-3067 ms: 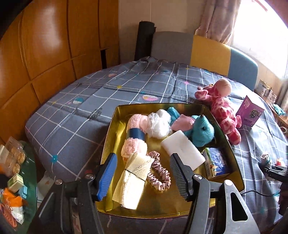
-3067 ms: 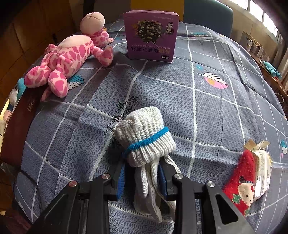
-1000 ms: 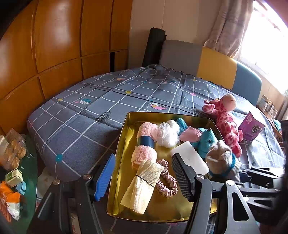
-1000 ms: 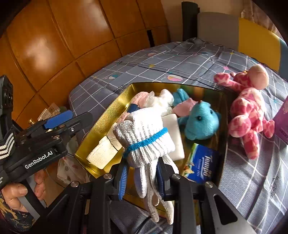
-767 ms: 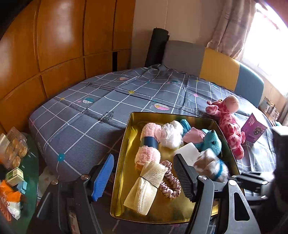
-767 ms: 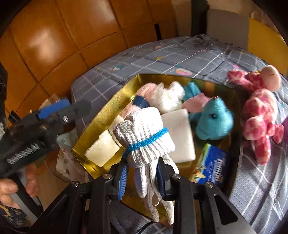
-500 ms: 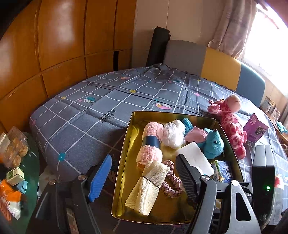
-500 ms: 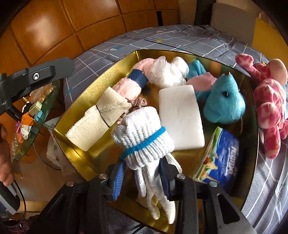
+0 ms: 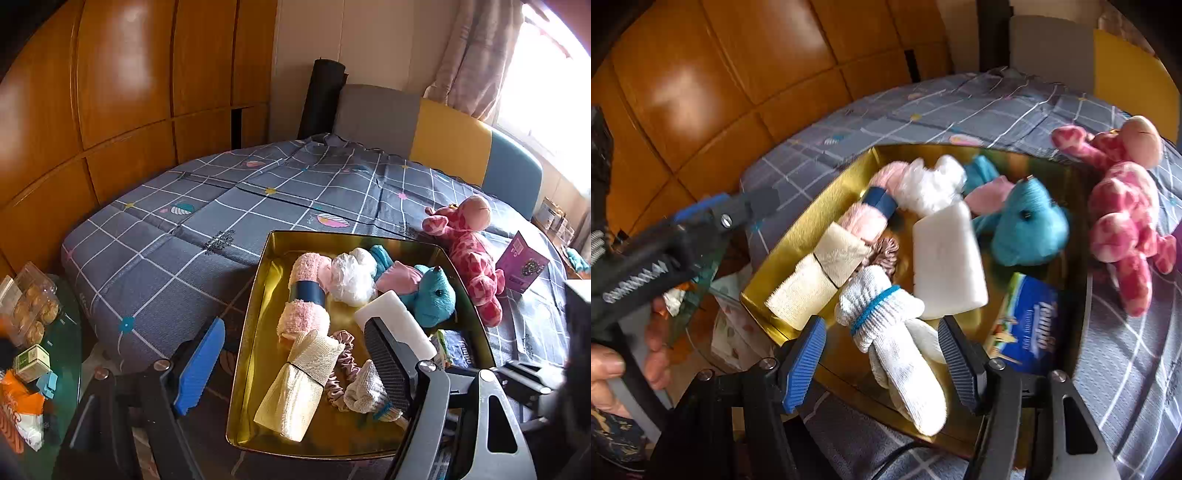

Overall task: Organize soft objects
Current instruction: 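Carry the white knit glove to the gold tray and release it with the right gripper, then move both grippers back toward the red Christmas sock and white paper packet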

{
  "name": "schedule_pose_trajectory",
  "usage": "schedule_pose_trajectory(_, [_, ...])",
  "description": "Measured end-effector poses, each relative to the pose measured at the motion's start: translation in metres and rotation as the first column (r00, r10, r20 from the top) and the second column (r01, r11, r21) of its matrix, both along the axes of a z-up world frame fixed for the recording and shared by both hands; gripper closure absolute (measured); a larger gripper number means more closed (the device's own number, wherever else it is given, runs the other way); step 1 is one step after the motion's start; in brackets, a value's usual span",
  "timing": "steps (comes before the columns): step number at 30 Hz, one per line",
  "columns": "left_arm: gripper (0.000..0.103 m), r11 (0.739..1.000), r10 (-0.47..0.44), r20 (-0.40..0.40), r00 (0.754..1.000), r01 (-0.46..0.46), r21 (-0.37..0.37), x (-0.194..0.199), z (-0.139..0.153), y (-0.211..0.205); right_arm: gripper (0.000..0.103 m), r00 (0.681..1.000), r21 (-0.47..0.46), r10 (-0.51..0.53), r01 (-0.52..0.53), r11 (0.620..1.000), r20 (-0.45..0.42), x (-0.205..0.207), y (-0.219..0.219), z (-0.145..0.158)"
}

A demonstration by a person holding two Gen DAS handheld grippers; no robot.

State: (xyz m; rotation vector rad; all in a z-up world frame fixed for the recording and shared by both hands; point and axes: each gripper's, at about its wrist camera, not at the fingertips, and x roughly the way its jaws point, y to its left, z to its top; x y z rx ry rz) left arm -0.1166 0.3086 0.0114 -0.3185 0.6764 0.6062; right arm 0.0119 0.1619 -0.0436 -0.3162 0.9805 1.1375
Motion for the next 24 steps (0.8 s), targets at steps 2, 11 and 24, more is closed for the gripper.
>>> schedule_pose_trajectory(2, [0.024, 1.0, -0.004, 0.0, 1.0, 0.004, 0.002, 0.0, 0.0, -0.001, 0.039, 1.0, 0.023, -0.024, 0.024, 0.999, 0.006, 0.002, -0.01, 0.008])
schedule_pose_trajectory(11, [0.022, 0.998, -0.065, -0.02, 0.998, 0.066, 0.018, 0.008, 0.002, -0.021, 0.039, 0.979, 0.067, -0.189, 0.185, 0.98, 0.069, 0.017, -0.062, 0.032])
schedule_pose_trajectory(24, [0.012, 0.97, -0.233, -0.041, 0.972, 0.235, 0.057, 0.033, 0.009, -0.076, 0.039, 0.877, 0.043, -0.465, 0.463, 0.885, 0.119, 0.061, -0.177, 0.036])
